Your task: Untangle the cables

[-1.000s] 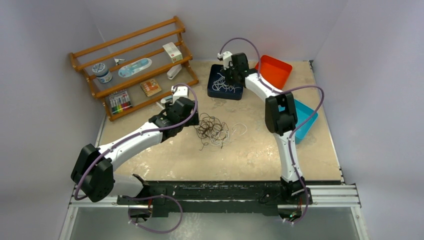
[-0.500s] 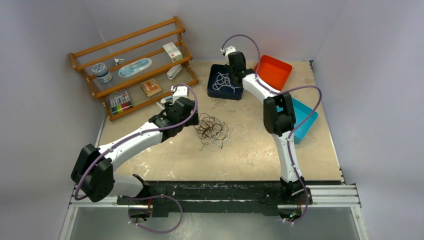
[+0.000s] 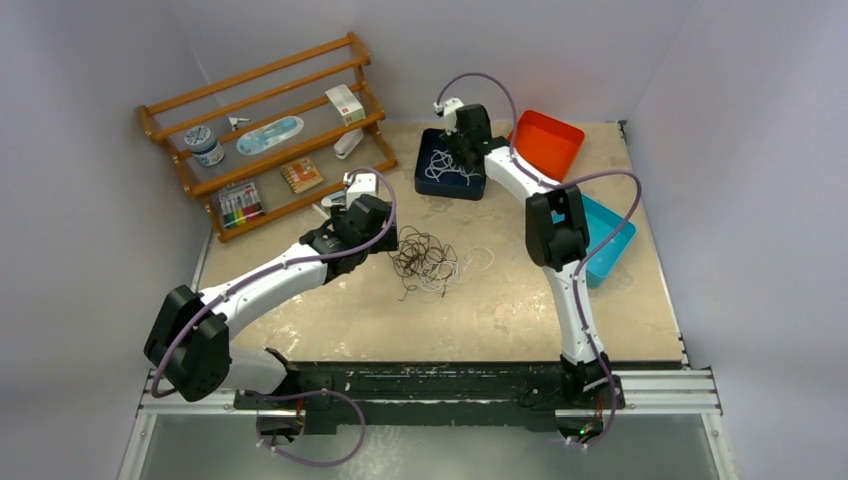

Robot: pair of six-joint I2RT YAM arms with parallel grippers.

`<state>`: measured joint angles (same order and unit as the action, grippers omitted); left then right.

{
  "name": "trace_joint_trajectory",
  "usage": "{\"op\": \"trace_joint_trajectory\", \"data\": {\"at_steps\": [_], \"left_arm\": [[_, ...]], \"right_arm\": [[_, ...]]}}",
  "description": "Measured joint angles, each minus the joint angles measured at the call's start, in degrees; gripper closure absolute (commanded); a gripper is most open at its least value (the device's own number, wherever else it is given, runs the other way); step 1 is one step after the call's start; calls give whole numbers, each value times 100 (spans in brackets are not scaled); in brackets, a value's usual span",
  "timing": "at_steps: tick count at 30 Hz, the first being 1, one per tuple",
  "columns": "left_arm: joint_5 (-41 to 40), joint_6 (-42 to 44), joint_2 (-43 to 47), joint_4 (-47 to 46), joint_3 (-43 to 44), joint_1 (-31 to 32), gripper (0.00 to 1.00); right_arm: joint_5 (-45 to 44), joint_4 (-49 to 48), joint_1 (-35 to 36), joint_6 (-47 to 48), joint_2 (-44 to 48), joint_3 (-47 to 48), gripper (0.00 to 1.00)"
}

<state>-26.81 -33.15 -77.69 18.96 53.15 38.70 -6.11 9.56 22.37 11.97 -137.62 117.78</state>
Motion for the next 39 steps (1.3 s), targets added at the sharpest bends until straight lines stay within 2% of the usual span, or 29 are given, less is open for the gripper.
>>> {"op": "trace_joint_trajectory", "data": {"at_steps": [9,11,15,20,25,29,34,39], "left_arm": [[7,-2,-9,0,0,0,22],[7,-2,-9,2,2,0,22],[7,-2,-9,2,2,0,22],[7,0,-9,2,0,0,22],[7,-2,-9,2,2,0,22],[4,-2,-9,2,2,0,21],[22,0,-17,-13,2,0,19],[120,52,-74,-173,2,0,19]], "right_arm": [[723,455,-7,-83,-540,457,99],[723,476,-11,-107,-546,426,93],[754,422,-35,-197,-361,282,73],[1016,380,-94,-306,98,190,54],[1178,273,-107,-374,717,66,45],[1185,122,-111,-407,1154,-142,43],[1174,-92,-111,-492,1687,-837,43],[1193,-525,-114,-750,2531,-2146,43]]}}
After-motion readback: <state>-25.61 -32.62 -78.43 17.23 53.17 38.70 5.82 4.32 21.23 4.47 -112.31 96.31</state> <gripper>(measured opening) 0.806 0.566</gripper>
